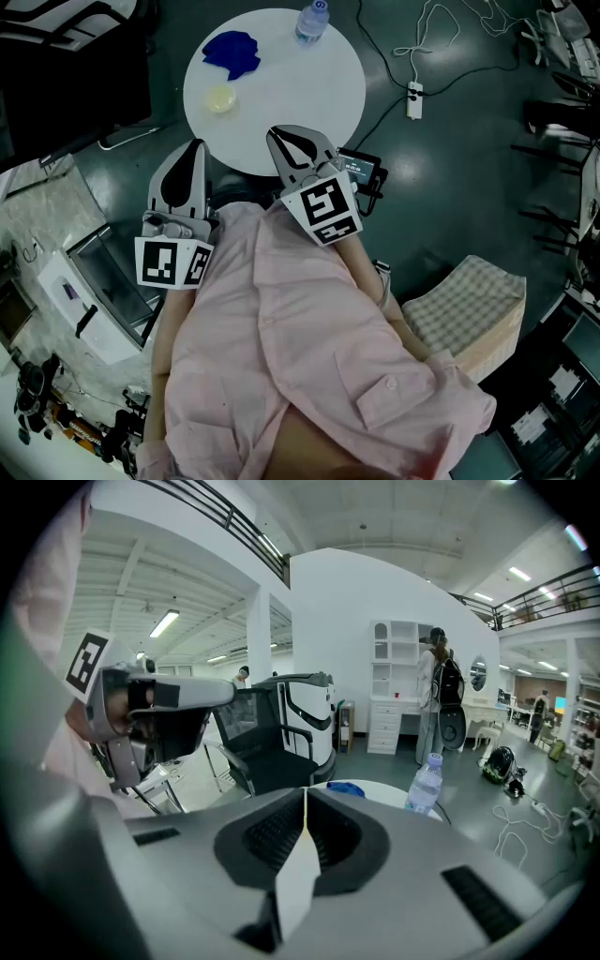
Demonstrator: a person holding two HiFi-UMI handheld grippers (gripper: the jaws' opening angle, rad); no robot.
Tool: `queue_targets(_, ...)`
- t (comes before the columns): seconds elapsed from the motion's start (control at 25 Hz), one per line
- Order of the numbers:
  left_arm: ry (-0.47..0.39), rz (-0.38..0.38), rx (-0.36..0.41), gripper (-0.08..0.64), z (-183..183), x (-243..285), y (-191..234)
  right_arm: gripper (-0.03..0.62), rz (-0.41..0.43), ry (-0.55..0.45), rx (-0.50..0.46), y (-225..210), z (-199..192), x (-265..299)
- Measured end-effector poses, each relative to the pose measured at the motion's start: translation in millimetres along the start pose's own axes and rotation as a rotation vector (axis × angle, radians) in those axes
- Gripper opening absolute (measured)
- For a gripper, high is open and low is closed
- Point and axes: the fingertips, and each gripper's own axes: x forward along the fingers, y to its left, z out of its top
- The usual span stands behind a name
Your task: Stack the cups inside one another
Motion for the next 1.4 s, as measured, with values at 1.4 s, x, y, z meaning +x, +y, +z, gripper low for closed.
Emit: queue_targets(1.4, -0.029, 0.018, -0.008, 0.009, 2.1, -12.5, 4.8, 0.032, -0.004, -0.011, -0.02, 7.8, 3.2, -2.0)
